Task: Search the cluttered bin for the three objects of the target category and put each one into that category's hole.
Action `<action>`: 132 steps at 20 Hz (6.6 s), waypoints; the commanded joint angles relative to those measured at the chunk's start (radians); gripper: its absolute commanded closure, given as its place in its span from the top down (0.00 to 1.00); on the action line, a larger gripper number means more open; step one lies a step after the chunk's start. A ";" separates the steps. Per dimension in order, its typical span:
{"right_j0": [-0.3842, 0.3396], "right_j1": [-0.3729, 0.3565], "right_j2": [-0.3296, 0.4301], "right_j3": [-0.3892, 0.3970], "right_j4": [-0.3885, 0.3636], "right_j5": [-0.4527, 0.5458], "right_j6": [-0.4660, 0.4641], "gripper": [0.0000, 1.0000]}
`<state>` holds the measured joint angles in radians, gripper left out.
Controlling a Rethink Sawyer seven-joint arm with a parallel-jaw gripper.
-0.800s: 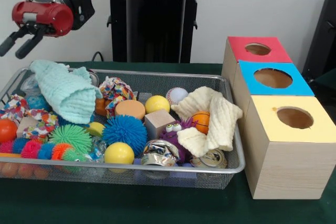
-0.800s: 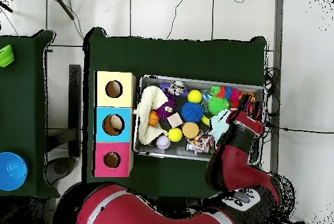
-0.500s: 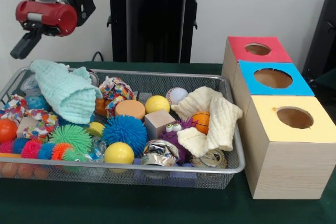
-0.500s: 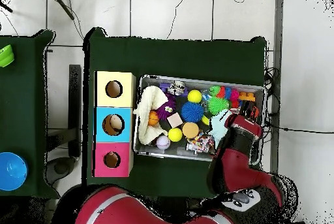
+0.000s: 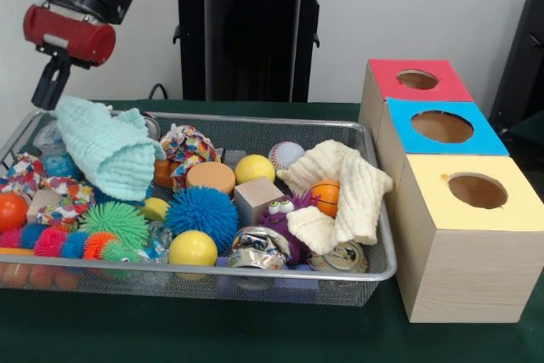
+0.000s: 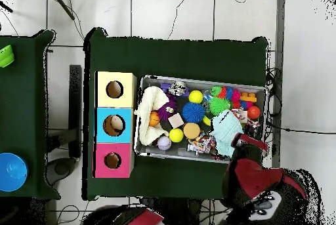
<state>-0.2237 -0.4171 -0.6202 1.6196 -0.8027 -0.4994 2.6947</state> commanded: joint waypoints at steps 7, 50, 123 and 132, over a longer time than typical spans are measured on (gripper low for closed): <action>-0.145 -0.077 0.328 -0.091 0.007 0.120 0.067 0.00; -0.399 -0.029 0.764 -0.031 0.022 0.292 0.044 0.00; -0.456 -0.391 0.858 0.026 -0.242 1.089 -0.031 0.00; -0.308 -0.198 0.706 -0.062 -0.330 0.828 0.275 0.00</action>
<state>-0.6093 -0.7522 0.1684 1.6355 -1.0425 0.5086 2.6796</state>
